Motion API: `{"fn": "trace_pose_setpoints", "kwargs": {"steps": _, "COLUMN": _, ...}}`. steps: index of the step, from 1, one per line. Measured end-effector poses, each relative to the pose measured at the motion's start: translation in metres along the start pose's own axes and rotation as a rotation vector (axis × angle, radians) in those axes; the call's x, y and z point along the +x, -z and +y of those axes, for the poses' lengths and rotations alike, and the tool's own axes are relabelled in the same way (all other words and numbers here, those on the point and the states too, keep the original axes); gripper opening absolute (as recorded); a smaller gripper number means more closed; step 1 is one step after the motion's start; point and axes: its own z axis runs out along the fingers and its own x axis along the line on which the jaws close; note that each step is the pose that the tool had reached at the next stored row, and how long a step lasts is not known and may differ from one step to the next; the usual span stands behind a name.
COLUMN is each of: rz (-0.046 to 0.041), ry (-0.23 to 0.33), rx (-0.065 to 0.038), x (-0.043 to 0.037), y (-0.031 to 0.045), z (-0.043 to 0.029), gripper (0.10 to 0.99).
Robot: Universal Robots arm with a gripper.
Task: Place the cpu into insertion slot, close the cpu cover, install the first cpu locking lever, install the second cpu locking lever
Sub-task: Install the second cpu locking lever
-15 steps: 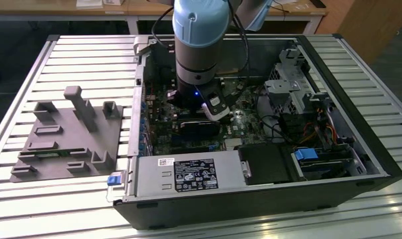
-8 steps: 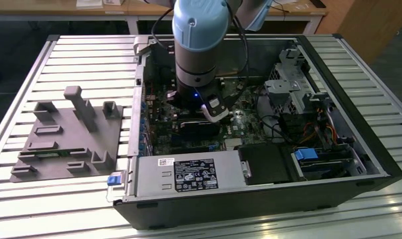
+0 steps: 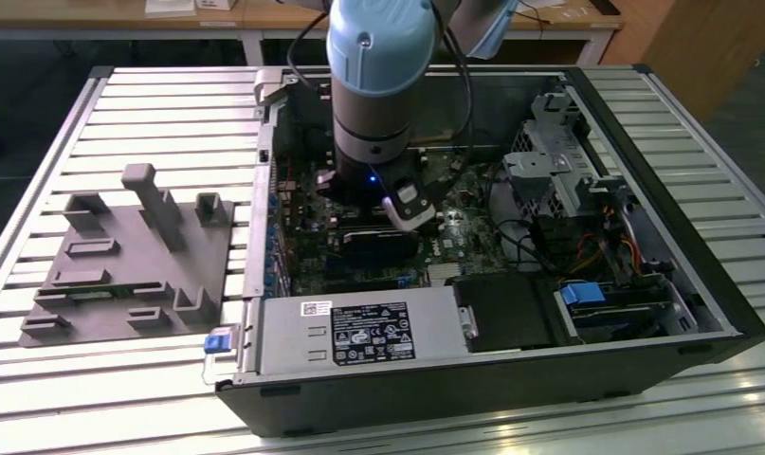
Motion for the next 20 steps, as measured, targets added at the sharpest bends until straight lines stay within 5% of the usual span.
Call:
{"fn": "trace_pose_setpoints", "kwargs": {"steps": 5, "rz": 0.0002, "ry": 0.0, "rx": -0.004, "x": -0.0002, "y": 0.0026, "z": -0.001, "gripper": 0.114}}
{"fn": "trace_pose_setpoints", "kwargs": {"steps": 15, "rz": 0.0018, "ry": -0.001, "rx": -0.062, "x": -0.0003, "y": -0.0001, "z": -0.0088, "gripper": 0.114}}
{"fn": "trace_pose_setpoints", "kwargs": {"steps": 20, "rz": 0.002, "ry": -0.001, "rx": -0.067, "x": 0.0001, "y": -0.0018, "z": -0.009, "gripper": 0.114}}
